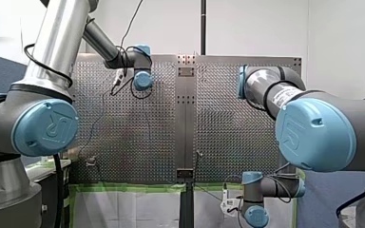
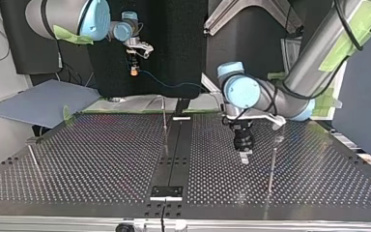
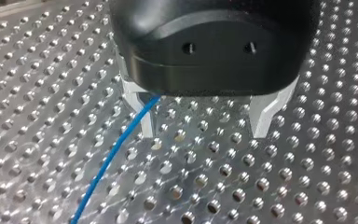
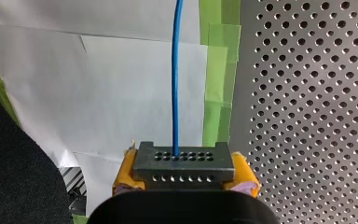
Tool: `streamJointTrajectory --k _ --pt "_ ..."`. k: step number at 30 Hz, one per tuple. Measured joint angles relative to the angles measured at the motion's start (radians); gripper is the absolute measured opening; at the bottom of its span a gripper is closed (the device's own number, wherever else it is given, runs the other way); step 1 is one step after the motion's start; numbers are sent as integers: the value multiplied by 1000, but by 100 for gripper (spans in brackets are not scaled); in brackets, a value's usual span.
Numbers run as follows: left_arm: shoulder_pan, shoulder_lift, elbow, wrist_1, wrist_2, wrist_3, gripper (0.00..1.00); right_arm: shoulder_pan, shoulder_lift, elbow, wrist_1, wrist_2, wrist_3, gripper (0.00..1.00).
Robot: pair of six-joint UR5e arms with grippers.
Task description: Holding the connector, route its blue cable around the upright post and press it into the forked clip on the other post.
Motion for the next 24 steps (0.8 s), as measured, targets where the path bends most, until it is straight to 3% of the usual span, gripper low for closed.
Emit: streamJointTrajectory --k 15,24 --pt "-29 -5 -76 51 -26 0 98 1 0 0 2 0 1 0" --pt "-47 -64 -77 51 -42 1 98 2 0 0 2 0 1 0"
